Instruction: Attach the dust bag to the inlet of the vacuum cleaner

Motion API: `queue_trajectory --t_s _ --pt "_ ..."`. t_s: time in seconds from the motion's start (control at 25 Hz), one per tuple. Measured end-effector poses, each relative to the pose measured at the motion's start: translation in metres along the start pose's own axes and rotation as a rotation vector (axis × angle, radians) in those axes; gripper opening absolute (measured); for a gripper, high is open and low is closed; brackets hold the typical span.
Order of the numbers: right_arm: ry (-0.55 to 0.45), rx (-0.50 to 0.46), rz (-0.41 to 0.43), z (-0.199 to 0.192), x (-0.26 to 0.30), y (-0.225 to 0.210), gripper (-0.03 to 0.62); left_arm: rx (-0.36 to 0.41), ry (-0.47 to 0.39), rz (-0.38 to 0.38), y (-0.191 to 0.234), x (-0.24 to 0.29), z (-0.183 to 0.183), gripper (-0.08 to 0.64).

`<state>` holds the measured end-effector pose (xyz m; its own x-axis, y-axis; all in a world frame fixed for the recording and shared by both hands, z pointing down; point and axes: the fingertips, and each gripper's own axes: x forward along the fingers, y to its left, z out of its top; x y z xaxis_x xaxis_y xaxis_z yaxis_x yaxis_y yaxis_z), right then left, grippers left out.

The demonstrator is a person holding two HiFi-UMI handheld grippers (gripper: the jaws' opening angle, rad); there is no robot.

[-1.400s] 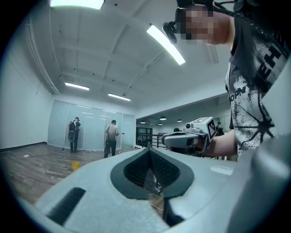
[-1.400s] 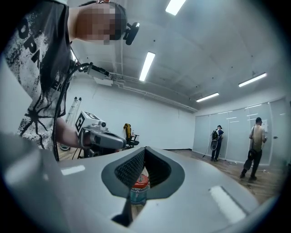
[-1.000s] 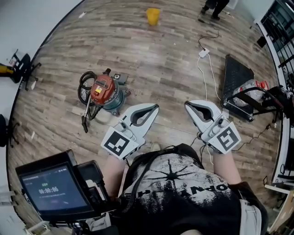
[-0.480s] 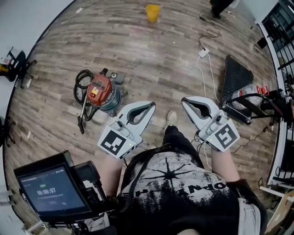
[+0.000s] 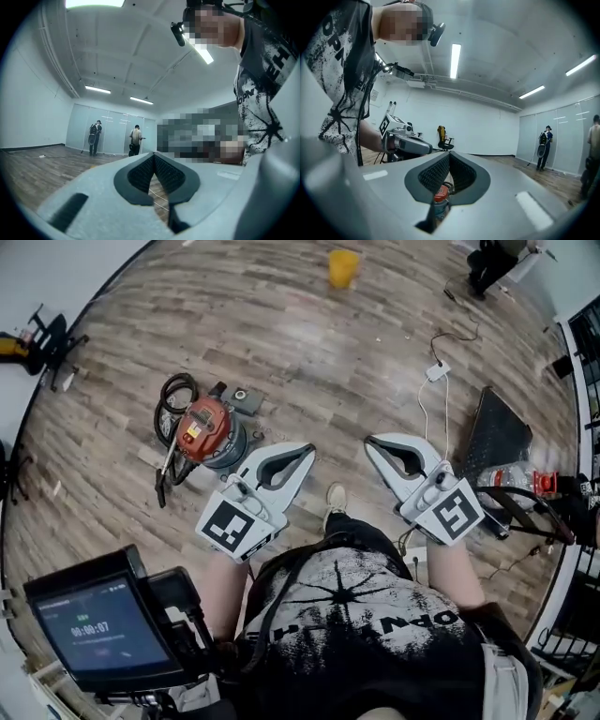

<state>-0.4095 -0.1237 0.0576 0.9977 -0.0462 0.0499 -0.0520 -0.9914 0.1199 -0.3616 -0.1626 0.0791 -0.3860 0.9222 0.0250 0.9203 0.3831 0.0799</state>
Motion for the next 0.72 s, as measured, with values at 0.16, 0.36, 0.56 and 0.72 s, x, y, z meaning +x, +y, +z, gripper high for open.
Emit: queue_trajectory --t_s 0.16,0.36,0.56,0.72 --pt "-0.036 0.008 0.020 0.000 0.013 -0.060 0.000 -0.017 0.013 0.031 0.037 0.051 0.004 -0.002" --pt "-0.002 0.034 0.027 -0.016 0.003 -0.121 0.000 -0.018 0.018 0.023 0.057 0.112 0.014 -0.002" --pt "-0.037 0.040 0.029 -0.028 -0.002 -0.172 0.000 -0.018 0.054 0.022 0.078 0.163 0.004 -0.002" --pt "-0.009 0.043 0.039 -0.042 -0.005 -0.208 0.000 -0.007 0.005 0.034 0.091 0.196 0.017 -0.002"
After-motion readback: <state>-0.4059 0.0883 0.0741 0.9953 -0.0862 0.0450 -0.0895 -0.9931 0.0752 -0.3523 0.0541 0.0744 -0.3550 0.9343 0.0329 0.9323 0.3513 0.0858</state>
